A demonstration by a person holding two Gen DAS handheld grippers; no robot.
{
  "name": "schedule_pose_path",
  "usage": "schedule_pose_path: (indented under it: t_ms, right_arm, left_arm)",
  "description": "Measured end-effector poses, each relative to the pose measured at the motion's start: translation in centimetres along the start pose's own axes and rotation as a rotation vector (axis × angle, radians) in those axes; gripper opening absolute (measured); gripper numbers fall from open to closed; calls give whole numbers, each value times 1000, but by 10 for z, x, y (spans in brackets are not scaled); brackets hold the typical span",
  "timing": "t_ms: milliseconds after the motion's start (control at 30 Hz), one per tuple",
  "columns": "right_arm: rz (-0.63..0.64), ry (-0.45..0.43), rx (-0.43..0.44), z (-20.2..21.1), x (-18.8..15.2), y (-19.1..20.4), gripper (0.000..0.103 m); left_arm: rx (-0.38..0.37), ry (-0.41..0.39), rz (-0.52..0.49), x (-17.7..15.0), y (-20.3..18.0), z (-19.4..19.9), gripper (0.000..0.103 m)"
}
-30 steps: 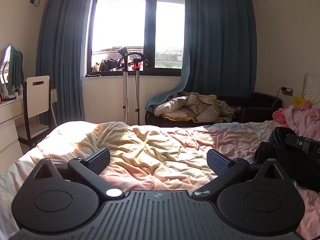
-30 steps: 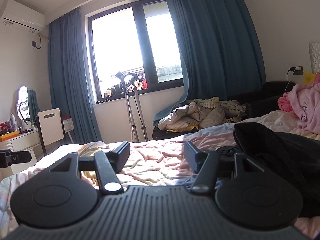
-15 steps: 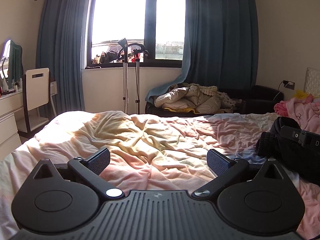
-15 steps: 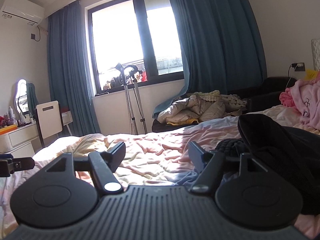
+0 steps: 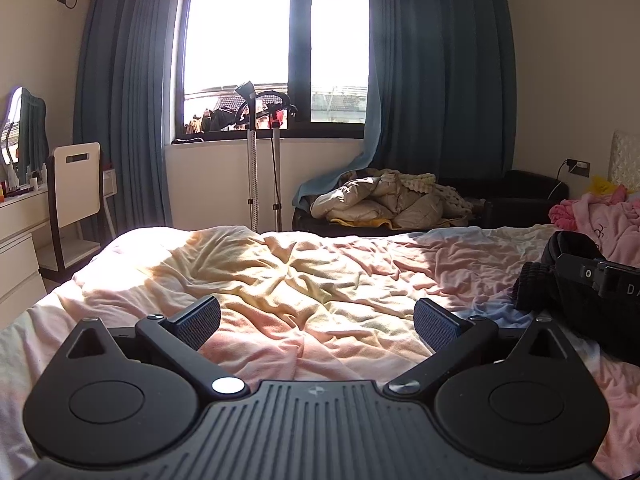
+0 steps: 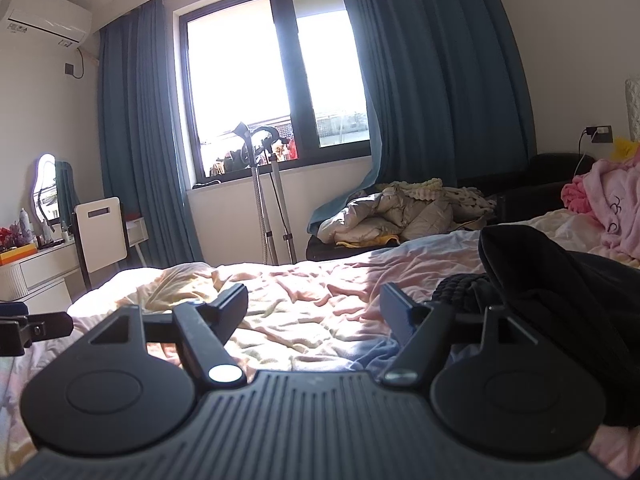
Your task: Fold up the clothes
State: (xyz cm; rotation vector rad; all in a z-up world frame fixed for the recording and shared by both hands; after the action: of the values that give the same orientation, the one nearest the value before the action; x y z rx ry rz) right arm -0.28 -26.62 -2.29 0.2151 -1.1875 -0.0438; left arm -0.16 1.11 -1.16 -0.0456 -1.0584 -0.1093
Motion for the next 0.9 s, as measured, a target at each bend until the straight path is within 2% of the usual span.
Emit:
schedule_pose_path:
  t_ms: [600, 700, 733, 900]
  right_arm:
    - [-12, 9, -10, -5, -4, 1, 89]
    - [-16, 7, -13, -5, -4, 1, 97]
    - [-17, 5, -15, -4, -5, 1, 103]
    - [-14, 7, -17, -5, -5, 1, 103]
  left_arm:
    - [18, -9, -4, -3, -5, 0, 103]
    - [18, -10, -7, -3, -5, 1, 103]
    - [18, -13, -7, -3, -5, 1, 103]
    - [22, -19, -5, -3, -5, 1, 103]
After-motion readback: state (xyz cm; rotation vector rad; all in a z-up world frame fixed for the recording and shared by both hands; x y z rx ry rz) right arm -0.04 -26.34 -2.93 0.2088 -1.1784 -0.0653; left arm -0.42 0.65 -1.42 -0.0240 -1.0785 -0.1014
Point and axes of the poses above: each gripper's, at about its wrist camera, not at the fingertips, and z roughly against the way its jaws point, y to its left, x to its top, the point moved 1 cm from there along -z, roughly the way its jaws point, and after that the axes turned 12 degrees about y, right-handed, at the moved point
